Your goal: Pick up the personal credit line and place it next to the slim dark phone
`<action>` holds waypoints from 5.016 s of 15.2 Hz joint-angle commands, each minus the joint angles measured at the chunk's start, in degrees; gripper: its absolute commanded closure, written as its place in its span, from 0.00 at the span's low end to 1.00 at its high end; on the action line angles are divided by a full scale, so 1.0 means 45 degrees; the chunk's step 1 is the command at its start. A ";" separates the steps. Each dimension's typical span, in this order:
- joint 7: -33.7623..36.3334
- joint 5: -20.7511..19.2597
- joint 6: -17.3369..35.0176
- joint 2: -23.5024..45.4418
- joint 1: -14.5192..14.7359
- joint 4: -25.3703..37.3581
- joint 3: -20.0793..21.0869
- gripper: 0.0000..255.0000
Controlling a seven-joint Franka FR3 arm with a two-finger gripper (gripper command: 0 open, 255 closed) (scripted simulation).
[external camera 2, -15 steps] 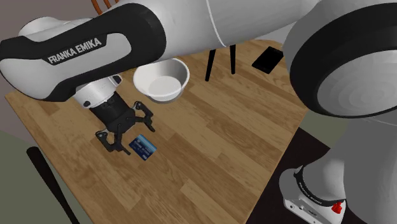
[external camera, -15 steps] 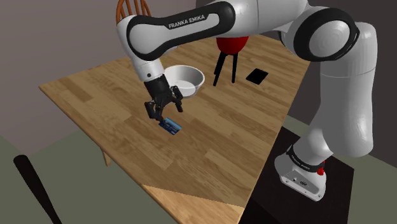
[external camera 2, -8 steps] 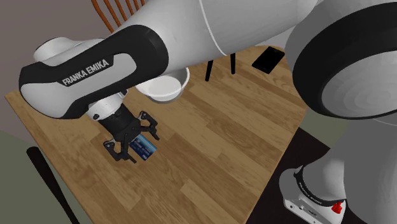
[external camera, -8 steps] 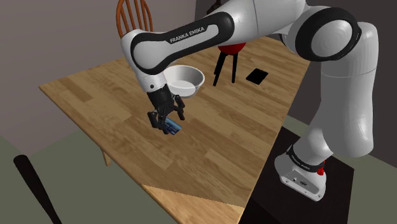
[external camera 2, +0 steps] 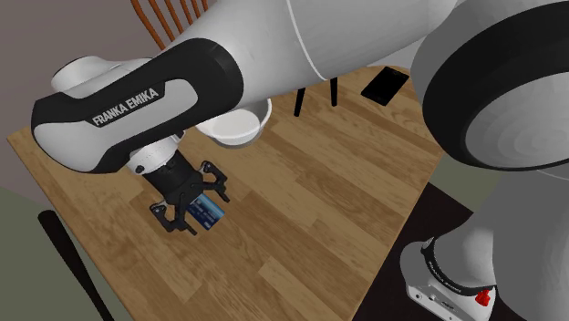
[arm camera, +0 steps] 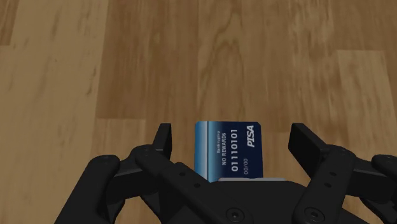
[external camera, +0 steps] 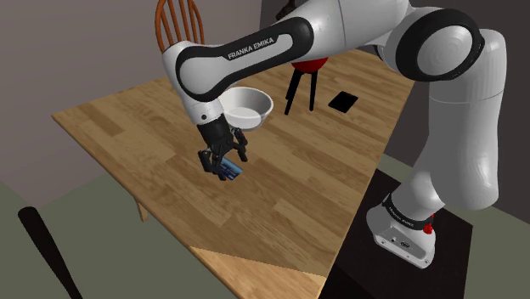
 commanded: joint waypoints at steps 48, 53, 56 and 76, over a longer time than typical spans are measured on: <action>-0.5870 -0.1402 -0.0570 -0.7639 -0.3805 -0.7577 -0.2387 1.00; -0.7229 -0.2298 -0.0406 -0.8377 -0.4567 -0.8428 -0.3213 1.00; -0.8045 -0.2893 -0.0285 -0.8677 -0.5039 -0.8773 -0.3738 1.00; -1.1243 -0.5414 0.1717 -0.8106 -0.7095 -0.9501 -0.6106 1.00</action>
